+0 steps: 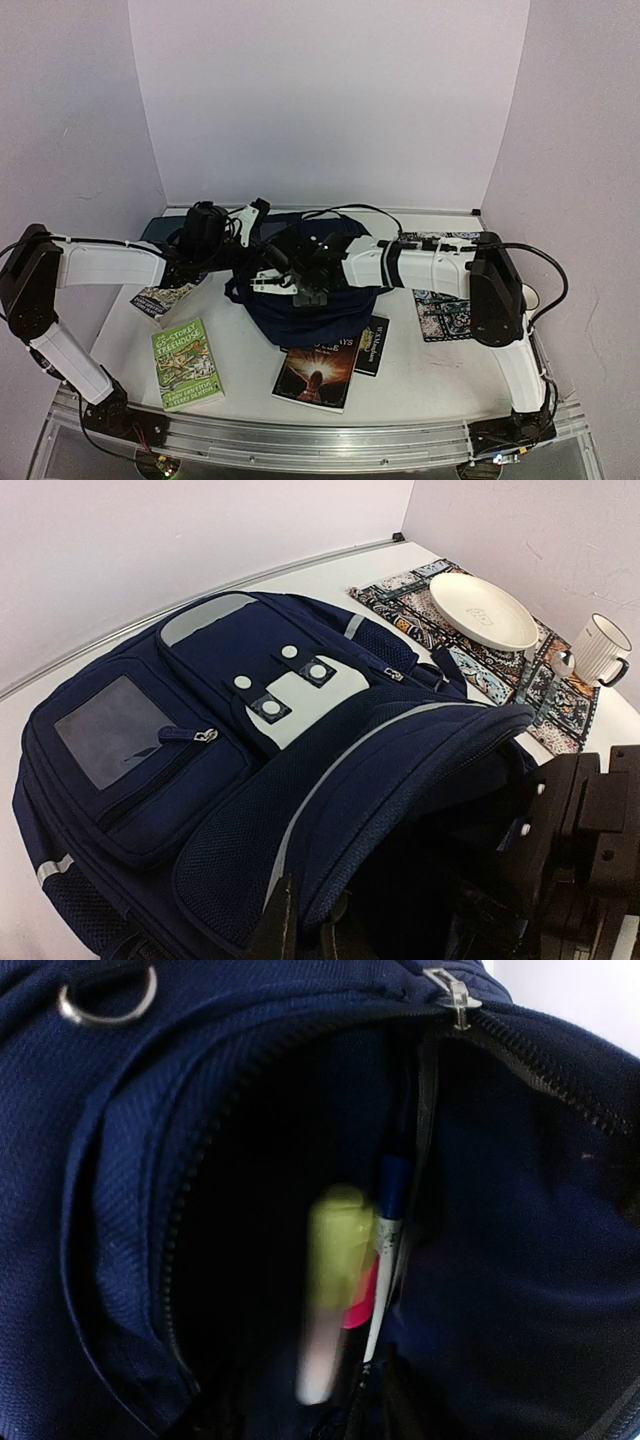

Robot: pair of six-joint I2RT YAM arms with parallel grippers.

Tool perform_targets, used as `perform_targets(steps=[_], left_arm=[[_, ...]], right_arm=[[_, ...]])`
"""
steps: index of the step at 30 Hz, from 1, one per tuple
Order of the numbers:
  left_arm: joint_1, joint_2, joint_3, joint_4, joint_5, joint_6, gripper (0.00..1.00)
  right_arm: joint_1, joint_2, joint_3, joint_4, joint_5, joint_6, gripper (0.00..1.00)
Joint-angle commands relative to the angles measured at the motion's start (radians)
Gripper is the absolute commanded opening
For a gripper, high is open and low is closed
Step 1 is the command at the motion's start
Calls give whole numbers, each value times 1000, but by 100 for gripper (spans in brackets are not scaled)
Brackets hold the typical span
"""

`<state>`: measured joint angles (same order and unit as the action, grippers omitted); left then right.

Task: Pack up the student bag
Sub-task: Place the pen in the second largest pocket of the bag, then put down the second largest pocket of the student bag.

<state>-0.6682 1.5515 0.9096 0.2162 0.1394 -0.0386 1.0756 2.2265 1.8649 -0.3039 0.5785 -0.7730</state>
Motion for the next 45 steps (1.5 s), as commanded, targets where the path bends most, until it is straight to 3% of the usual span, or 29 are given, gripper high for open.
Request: perform_targets(steps=[1, 9, 17, 23, 28, 36, 45], left_arm=[[-4, -58, 19, 63, 27, -26, 0], [-4, -67, 10, 54, 5, -24, 3], [-1, -106, -3, -19, -33, -11, 26], [23, -143, 20, -188, -62, 18, 48], [69, -187, -16, -263, -31, -5, 61], [201, -219, -173, -222, 72, -64, 71], [239, -97, -172, -139, 251, 124, 74]], right_arm=[[-6, -62, -33, 44, 7, 54, 53], [-6, -254, -174, 45, -191, 241, 61], [-12, -363, -237, 48, -282, 357, 69], [-63, -359, -242, 48, -339, 439, 71], [-123, -339, -243, 48, -468, 494, 71], [-163, -284, -227, 48, -570, 514, 72], [-177, -253, -253, 55, -628, 572, 72]])
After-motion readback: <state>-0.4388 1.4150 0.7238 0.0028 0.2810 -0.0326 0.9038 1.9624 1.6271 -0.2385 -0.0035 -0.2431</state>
